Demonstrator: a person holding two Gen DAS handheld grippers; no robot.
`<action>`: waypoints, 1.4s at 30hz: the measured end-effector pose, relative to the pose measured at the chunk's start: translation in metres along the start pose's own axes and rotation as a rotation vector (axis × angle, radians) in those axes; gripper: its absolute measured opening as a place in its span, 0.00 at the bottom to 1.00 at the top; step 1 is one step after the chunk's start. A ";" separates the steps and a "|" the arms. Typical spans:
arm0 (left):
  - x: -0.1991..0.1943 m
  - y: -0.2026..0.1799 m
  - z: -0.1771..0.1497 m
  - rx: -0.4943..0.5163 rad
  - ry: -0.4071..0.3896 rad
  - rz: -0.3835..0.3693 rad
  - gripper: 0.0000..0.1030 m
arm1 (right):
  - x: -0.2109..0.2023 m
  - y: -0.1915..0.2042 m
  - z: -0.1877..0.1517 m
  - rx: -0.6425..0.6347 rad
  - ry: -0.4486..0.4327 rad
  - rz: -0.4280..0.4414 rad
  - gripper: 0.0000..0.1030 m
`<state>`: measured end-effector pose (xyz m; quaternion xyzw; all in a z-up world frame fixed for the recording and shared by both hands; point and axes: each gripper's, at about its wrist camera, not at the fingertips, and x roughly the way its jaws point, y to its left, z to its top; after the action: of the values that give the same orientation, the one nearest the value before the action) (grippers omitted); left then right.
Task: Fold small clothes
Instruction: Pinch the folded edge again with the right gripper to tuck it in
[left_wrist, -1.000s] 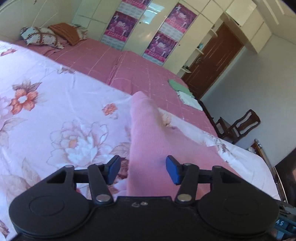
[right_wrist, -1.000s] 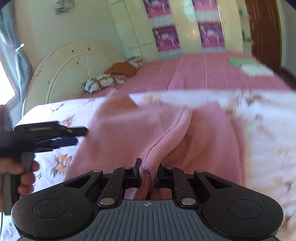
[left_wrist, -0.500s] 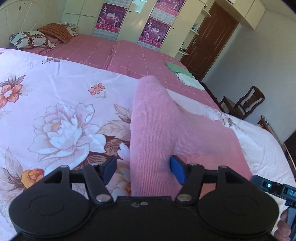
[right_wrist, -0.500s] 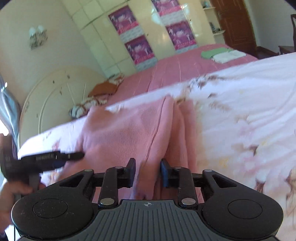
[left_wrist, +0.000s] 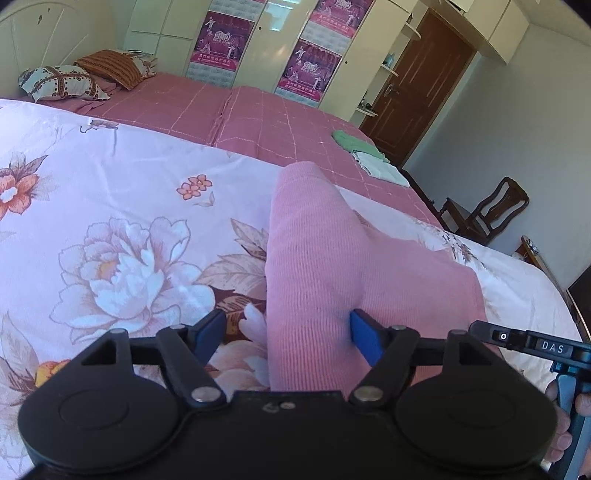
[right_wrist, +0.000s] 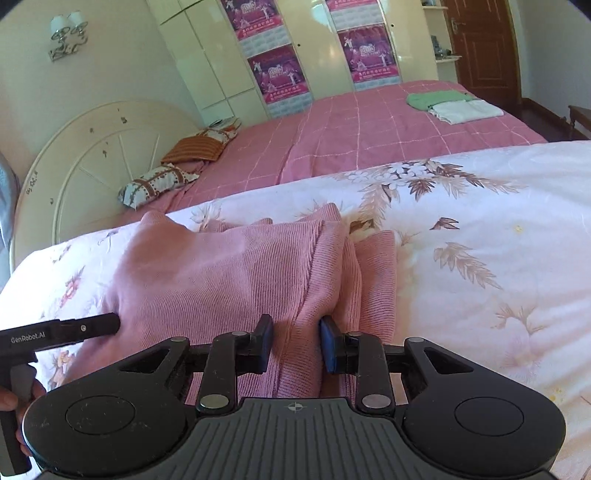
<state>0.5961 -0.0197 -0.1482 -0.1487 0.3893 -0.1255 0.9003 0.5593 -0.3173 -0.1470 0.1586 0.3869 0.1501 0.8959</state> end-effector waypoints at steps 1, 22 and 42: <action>0.000 0.000 -0.001 0.001 -0.001 0.000 0.71 | -0.002 -0.002 -0.001 0.011 -0.008 -0.003 0.28; 0.018 -0.052 0.004 0.118 0.087 0.028 0.72 | -0.001 -0.023 0.005 -0.005 -0.026 -0.049 0.07; -0.060 -0.002 -0.068 -0.032 -0.002 -0.035 0.73 | -0.085 -0.008 -0.077 0.209 0.062 0.180 0.34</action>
<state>0.5057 -0.0127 -0.1524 -0.1703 0.3877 -0.1349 0.8958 0.4482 -0.3445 -0.1452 0.2807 0.4119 0.1937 0.8450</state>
